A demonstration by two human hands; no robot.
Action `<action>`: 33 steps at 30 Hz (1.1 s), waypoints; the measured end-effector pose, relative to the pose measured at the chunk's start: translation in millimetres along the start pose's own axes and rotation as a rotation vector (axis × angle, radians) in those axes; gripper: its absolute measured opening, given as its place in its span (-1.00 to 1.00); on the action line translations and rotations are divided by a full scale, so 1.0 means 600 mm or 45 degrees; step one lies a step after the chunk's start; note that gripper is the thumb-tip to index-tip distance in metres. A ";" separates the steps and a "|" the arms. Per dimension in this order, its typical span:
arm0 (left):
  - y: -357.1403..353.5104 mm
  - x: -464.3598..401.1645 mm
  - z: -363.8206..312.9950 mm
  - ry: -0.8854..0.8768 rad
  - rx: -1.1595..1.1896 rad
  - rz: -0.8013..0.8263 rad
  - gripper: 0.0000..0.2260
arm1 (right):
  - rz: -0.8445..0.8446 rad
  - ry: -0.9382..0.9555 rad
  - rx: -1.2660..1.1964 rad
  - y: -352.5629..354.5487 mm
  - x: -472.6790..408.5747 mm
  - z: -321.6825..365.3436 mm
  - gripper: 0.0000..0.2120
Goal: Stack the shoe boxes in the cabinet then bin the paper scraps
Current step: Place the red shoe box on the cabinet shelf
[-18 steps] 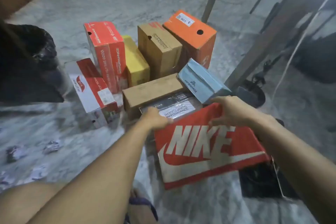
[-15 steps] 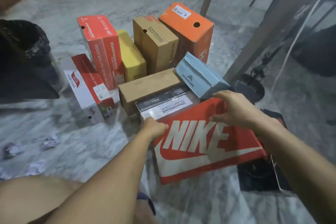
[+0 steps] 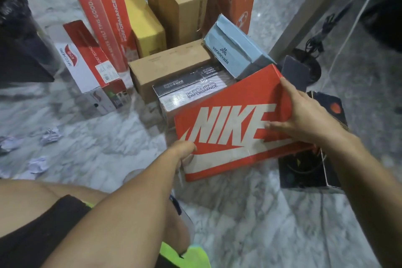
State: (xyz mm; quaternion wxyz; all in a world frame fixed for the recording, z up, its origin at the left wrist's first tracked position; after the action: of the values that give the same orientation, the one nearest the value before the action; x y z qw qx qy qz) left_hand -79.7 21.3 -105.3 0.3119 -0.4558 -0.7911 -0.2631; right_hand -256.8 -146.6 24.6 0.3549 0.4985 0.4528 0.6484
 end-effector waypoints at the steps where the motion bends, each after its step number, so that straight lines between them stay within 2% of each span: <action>1: -0.006 0.004 0.003 0.038 0.023 0.037 -0.73 | -0.003 -0.020 -0.029 0.000 0.002 -0.003 0.08; 4: -0.011 0.008 0.003 0.130 0.080 0.071 -0.89 | 0.014 -0.054 -0.091 -0.004 0.009 -0.007 0.02; 8: -0.002 0.017 -0.017 0.097 0.094 0.081 -0.88 | -0.063 -0.076 -0.147 0.008 0.021 -0.002 -0.07; 13: 0.021 0.040 -0.061 0.022 -0.066 0.141 -0.59 | -0.144 -0.075 -0.107 0.078 0.050 0.005 -0.15; 17: 0.064 0.070 -0.116 -0.152 -0.173 0.153 -0.29 | -0.117 -0.023 -0.174 0.142 0.080 0.011 -0.28; 20: 0.115 0.116 -0.162 -0.335 -0.226 0.124 -0.19 | -0.080 0.009 -0.271 0.175 0.097 0.024 -0.15; 22: 0.154 0.155 -0.182 -0.397 -0.278 0.129 -0.06 | -0.068 0.065 -0.337 0.191 0.108 0.040 -0.04; 25: 0.217 0.202 -0.192 -0.511 -0.340 0.026 0.09 | -0.027 0.217 -0.391 0.214 0.123 0.075 -0.01; 27: 0.264 0.222 -0.194 -0.623 -0.336 -0.102 -0.02 | -0.015 0.289 -0.419 0.223 0.126 0.104 0.04; 30: 0.329 0.264 -0.195 -0.806 -0.302 -0.288 -0.41 | -0.053 0.419 -0.502 0.225 0.118 0.159 0.04; 33: 0.386 0.301 -0.189 -0.901 -0.206 -0.423 -0.68 | -0.050 0.530 -0.617 0.222 0.120 0.226 -0.09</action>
State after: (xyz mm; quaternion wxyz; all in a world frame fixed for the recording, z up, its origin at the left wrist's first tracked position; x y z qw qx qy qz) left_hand 83.8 145.8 133.0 -0.0637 -0.4073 -0.8893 -0.1981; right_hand -144.8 -94.7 186.1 0.3754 0.2473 0.3578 0.8185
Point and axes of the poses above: each hand's wrist, its own x-axis away from the middle knuckle, its own y-axis out of the back of the hand, z = x × y, the point moved 3 cm from there along -x, towards the middle knuckle, and after that the axes turned 14 degrees about -y, right-handed, at the moved point
